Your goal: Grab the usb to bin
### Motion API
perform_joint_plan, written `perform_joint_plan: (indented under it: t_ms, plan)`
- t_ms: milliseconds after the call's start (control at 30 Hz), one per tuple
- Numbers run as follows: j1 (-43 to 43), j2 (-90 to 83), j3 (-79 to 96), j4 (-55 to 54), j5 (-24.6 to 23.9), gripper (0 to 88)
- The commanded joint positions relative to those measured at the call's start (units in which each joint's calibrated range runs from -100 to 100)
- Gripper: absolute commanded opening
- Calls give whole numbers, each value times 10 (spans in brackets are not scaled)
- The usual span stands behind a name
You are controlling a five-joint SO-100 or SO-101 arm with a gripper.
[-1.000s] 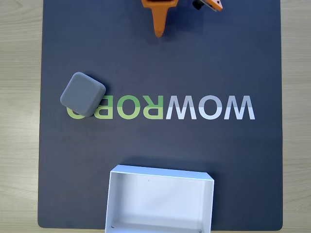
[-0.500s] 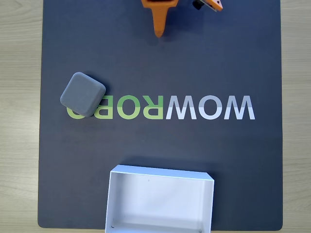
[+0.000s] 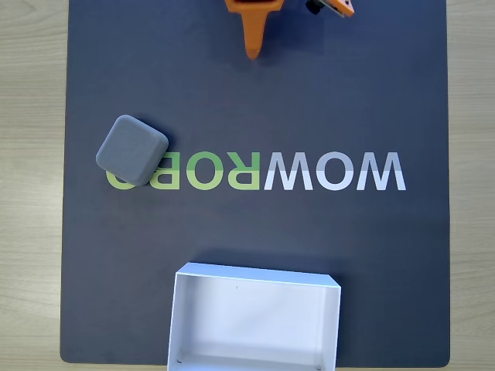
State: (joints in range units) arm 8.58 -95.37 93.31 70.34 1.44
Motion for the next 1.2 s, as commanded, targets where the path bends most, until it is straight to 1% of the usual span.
perform_joint_plan:
  t_ms: [0, 133, 200, 267, 333, 433, 667, 833, 900, 967, 1167]
  plan:
    - [4, 71, -60, -71, -4, 47]
    - [4, 204, -126, -176, -5, 47]
    - [4, 274, -174, -199, -5, 47]
    - [4, 350, -237, -198, -5, 43]
    - [4, 426, -304, -175, -5, 41]
    - [14, 541, -414, -102, -5, 41]
    - [94, 796, -677, 80, -5, 48]
    - [154, 924, -816, 158, -3, 56]
    - [178, 963, -855, 173, -2, 90]
    - [201, 995, -884, 177, -1, 151]
    - [248, 1054, -927, 176, 0, 390]
